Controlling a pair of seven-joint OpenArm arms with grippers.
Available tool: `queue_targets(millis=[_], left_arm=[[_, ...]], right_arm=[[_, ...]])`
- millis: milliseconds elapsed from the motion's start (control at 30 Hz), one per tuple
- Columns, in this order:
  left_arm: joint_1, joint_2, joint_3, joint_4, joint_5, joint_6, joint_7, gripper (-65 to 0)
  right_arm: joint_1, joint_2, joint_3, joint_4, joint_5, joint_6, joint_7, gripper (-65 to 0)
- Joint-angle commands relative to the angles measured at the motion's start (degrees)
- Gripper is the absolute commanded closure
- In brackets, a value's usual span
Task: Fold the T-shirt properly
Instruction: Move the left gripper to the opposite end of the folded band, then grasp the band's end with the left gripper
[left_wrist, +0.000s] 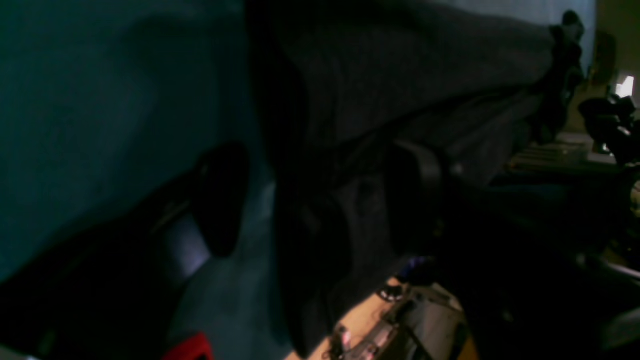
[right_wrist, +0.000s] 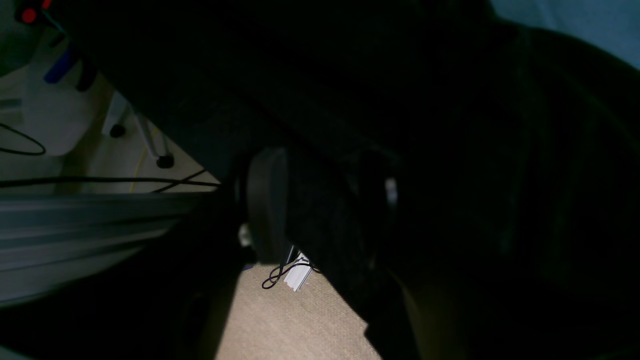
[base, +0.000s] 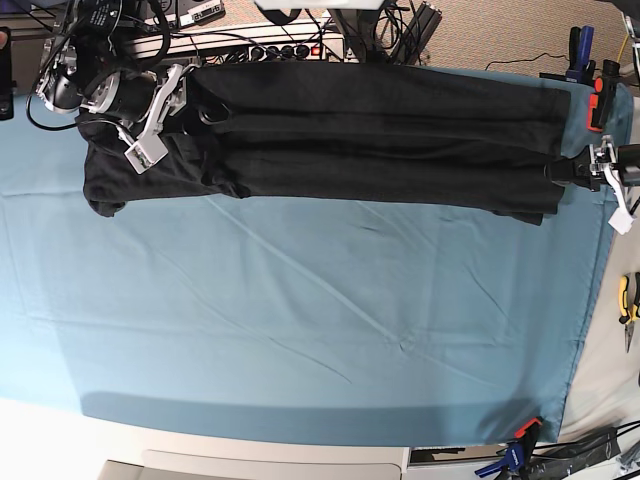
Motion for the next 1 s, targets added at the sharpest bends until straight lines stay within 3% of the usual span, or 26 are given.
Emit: queue_targets(millis=[0,967], left_arm=[[-0.09,-1.18,-0.04,0.22,3.34,0.68,1.24,-43.8],[3.06,-0.96,0.0,2.45,1.21,0.59,1.24,-43.8]], right_arm=[[0.26,0.66,0.39,0.85,1.22,0.06,0.99,-24.5],[0.26,0.66,0.39,0.85,1.42,0.06,0.99,-24.5]])
